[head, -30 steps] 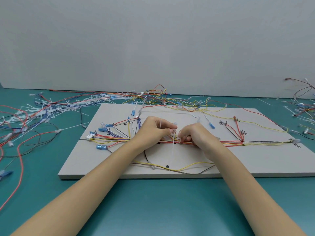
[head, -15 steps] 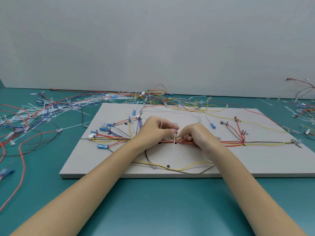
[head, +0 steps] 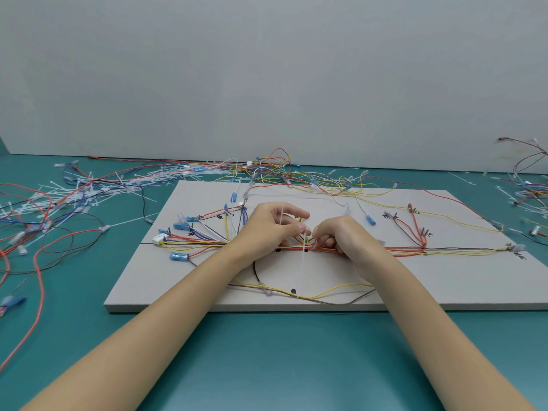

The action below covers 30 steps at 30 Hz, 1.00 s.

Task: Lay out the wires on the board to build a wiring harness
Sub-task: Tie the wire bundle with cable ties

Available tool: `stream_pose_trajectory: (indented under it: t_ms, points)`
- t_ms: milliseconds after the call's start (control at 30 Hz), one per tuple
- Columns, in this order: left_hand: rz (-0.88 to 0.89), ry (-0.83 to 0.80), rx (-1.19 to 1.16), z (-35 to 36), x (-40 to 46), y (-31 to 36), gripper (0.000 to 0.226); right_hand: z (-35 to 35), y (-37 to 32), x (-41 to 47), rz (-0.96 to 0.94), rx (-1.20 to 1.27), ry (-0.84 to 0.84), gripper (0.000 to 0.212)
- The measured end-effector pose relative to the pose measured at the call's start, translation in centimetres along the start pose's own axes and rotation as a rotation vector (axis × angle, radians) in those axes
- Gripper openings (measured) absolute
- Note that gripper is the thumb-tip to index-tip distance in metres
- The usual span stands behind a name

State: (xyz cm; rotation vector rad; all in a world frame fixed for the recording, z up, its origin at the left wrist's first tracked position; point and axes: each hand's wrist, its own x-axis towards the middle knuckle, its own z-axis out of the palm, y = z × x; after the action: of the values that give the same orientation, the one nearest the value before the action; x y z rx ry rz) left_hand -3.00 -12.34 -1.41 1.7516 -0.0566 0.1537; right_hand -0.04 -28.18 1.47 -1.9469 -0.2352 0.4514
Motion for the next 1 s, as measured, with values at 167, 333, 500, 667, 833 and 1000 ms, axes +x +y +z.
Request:
stream_pose_trajectory:
  t_ms: [167, 333, 500, 667, 833, 1000]
  points:
    - [-0.08, -0.006, -0.084, -0.4, 0.2, 0.2, 0.012, 0.0, 0.4, 0.1, -0.074, -0.022, -0.003, 0.024]
    - [-0.143, -0.04, -0.13, -0.8, 0.3, 0.4, 0.01, -0.2, 0.9, 0.4, -0.115, -0.015, -0.041, 0.025]
    - [-0.15, -0.009, -0.157, -0.7, 0.1, 0.6, 0.014, -0.3, 1.2, 0.6, -0.125, -0.025, -0.048, 0.019]
    - [-0.148, 0.078, -0.103, -0.4, 0.1, 0.6, 0.017, -0.2, 1.5, 0.9, -0.135, -0.031, -0.033, 0.014]
    - [-0.163, 0.103, -0.081, -0.4, 0.3, 0.5, 0.02, 0.0, 1.8, 1.0, -0.153, -0.064, 0.003, 0.015]
    - [-0.154, 0.09, -0.082, -0.5, 0.1, 0.7, 0.021, 0.3, 2.1, 1.0, -0.309, -0.069, 0.082, 0.005]
